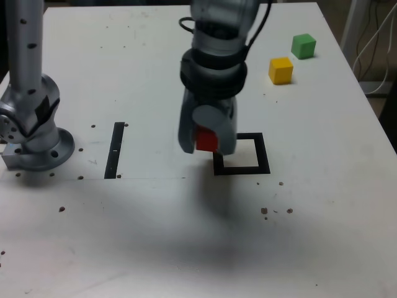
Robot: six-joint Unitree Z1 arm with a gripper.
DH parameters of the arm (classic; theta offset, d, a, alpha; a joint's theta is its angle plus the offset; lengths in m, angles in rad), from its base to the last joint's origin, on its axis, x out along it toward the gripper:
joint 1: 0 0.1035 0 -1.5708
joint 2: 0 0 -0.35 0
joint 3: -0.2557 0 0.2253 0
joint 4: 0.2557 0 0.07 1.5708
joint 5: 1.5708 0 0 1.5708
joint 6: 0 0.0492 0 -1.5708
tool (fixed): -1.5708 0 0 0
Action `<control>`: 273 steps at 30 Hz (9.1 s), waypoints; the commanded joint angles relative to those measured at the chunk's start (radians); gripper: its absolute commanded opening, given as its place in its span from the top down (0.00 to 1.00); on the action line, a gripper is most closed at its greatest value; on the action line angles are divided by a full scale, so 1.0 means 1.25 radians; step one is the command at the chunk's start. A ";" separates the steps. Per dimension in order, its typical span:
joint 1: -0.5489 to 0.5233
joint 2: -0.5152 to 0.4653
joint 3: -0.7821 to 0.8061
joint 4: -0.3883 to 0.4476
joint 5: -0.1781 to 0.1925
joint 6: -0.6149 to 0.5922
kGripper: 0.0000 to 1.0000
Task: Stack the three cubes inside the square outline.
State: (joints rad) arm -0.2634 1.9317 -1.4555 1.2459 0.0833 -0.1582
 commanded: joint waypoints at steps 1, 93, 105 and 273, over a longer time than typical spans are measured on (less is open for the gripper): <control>0.004 0.019 -0.019 -0.001 -0.001 0.005 0.87; 0.415 0.182 -0.446 0.151 0.192 0.741 0.05; 0.446 0.311 -0.562 0.148 0.223 0.832 0.06; 0.067 0.009 -0.031 -0.054 0.057 0.355 0.74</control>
State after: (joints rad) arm -0.1780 1.9455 -1.4921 1.1793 0.1527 0.2840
